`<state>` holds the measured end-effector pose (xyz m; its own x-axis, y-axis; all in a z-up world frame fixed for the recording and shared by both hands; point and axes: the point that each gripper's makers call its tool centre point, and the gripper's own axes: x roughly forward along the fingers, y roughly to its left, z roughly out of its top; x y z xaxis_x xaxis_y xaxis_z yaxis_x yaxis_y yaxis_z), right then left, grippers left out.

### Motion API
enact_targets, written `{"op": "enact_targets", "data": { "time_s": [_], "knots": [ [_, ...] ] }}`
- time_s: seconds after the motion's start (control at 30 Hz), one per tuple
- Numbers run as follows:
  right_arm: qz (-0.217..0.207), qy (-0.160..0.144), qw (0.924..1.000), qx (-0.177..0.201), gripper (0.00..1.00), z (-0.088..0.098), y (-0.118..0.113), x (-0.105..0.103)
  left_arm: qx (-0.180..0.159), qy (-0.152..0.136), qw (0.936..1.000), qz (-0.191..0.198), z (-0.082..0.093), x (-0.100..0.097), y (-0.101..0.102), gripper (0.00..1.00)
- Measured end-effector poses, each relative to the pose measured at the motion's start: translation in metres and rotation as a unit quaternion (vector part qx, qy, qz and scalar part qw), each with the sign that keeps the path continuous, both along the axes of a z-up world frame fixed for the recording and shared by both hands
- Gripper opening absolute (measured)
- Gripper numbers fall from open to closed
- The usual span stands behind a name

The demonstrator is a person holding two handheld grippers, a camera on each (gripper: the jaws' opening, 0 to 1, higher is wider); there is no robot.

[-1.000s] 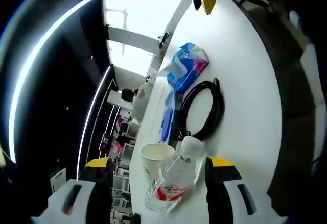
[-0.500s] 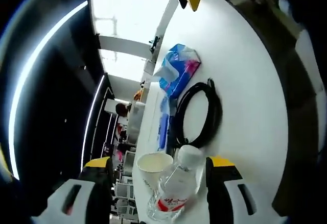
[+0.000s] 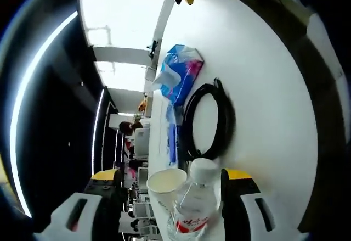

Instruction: Arrange the tabletop items into an orderly group along one side of the table until the central work area is clear of visible clutter.

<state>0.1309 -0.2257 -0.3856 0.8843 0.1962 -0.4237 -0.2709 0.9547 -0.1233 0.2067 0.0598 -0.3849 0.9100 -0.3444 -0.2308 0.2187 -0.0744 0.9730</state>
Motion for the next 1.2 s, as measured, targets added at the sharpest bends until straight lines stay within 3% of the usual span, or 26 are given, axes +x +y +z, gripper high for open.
{"op": "enact_targets", "data": {
  "time_s": [0.13,0.37,0.43,0.5,0.6,0.8,1.2],
  "knots": [
    [-0.004,-0.001,1.0000,0.002,0.58,0.000,-0.002,-0.001,0.045,0.000,0.9988,-0.017,-0.012,0.001,-0.003,0.69],
    [-0.008,-0.001,1.0000,0.002,0.58,-0.001,-0.004,-0.002,0.039,-0.002,0.9990,-0.022,-0.013,0.005,-0.003,0.63],
    [-0.008,0.000,1.0000,0.002,0.58,0.000,-0.004,-0.002,0.054,0.007,0.9981,-0.029,-0.019,0.004,-0.004,0.56],
    [-0.007,-0.001,1.0000,0.001,0.58,0.000,-0.003,-0.002,0.092,0.024,0.9947,-0.039,-0.032,0.002,-0.004,0.43],
    [-0.005,-0.002,1.0000,0.002,0.58,0.000,-0.002,-0.001,0.117,0.014,0.9923,-0.036,-0.037,0.004,-0.004,0.37],
    [-0.003,0.000,1.0000,-0.001,0.58,0.000,-0.001,-0.001,0.116,0.048,0.9915,-0.031,-0.048,0.002,0.001,0.23],
    [-0.002,0.006,1.0000,-0.002,0.57,-0.003,0.000,-0.001,0.120,0.042,0.9911,-0.041,-0.047,0.002,0.003,0.22]
  ]
}}
